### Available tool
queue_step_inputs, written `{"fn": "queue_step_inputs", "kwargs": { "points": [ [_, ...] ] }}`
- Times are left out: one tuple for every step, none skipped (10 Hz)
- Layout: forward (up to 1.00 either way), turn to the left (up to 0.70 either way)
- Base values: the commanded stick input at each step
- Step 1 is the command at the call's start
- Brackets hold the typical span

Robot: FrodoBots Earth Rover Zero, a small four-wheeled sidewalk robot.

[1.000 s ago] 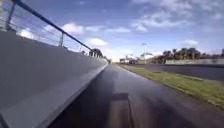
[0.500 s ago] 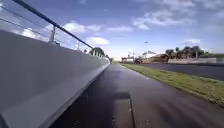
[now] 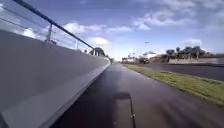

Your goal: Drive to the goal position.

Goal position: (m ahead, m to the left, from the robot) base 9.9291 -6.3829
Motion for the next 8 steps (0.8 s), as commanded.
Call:
{"fn": "queue_step_inputs", "kwargs": {
  "points": [
    [0.06, 0.00],
    [0.06, 0.00],
    [0.06, 0.00],
    [0.91, -0.17],
    [0.95, -0.24],
    [0.98, -0.30],
    [1.00, -0.18],
    [1.00, 0.00]
  ]
}}
